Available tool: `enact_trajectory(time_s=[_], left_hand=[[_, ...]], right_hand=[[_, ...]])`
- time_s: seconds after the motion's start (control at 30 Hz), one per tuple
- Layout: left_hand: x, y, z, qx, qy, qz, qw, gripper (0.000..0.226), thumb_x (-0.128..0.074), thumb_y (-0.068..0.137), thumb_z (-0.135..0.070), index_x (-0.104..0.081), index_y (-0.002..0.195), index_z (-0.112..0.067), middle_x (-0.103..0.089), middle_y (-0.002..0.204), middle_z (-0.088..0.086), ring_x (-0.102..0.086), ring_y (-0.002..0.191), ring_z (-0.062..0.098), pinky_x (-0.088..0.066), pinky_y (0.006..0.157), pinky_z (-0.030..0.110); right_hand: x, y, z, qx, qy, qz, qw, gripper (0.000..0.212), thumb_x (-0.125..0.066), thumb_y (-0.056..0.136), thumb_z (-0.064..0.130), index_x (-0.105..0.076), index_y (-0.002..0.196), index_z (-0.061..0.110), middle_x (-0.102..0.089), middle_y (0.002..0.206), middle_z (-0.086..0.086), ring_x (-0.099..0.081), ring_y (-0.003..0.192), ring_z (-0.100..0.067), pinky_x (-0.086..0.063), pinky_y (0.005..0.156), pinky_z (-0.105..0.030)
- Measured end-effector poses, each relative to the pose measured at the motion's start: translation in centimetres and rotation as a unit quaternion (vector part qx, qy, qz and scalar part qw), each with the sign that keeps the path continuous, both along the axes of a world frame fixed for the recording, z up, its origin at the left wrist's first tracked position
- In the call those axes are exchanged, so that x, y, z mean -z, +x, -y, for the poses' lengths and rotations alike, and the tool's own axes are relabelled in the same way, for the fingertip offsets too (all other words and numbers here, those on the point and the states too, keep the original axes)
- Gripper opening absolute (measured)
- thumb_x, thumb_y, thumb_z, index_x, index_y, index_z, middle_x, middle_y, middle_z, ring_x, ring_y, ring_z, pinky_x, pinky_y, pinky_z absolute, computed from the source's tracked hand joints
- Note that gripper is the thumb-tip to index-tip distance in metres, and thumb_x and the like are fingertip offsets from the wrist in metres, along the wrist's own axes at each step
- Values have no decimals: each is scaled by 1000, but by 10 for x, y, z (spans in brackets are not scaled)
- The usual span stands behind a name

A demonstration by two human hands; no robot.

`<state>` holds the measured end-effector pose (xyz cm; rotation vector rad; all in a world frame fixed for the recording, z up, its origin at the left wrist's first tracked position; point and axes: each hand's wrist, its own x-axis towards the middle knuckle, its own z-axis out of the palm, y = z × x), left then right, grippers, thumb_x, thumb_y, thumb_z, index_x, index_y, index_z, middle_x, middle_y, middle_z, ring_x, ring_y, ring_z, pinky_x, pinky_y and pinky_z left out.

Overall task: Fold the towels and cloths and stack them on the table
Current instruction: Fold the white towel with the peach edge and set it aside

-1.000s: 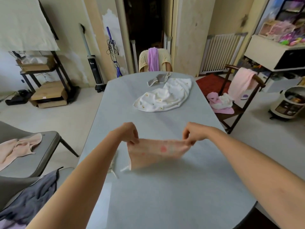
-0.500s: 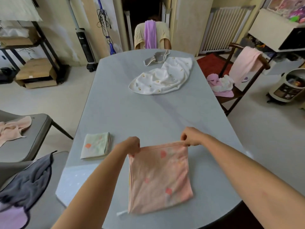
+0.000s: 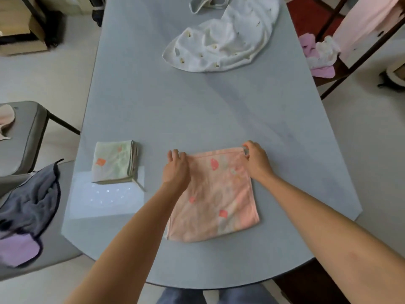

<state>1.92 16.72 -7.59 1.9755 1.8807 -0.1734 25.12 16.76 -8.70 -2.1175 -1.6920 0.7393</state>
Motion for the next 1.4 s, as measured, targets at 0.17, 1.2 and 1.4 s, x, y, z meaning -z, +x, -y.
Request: enact_trajectory(time_s=[0.17, 1.2, 1.4], left_hand=[[15, 26, 21, 237, -2, 6, 971, 67, -48, 97, -38, -14, 152, -18, 0, 161, 6, 7, 148, 27, -14, 118, 41], [60, 29, 47, 331, 100, 95, 933, 71, -5, 94, -53, -2, 154, -16, 5, 160, 0, 13, 146, 18, 10, 119, 43], [69, 20, 30, 282, 131, 21, 950, 65, -7, 96, -48, -5, 154, -18, 4, 161, -2, 9, 148, 20, 6, 119, 47]], right_hand=[[9, -3, 57, 72, -9, -24, 997, 26, -60, 88, 11, -57, 111, 2, -60, 100, -17, -60, 92, -33, -47, 81, -39], [48, -59, 145, 152, 120, 187, 963, 40, -50, 89, 15, -54, 128, 11, -54, 135, -9, -48, 126, -27, -31, 101, -35], [69, -87, 81, 108, 55, 184, 975, 56, -37, 97, 29, -31, 148, 9, -27, 156, -10, -23, 145, -22, -13, 118, -37]])
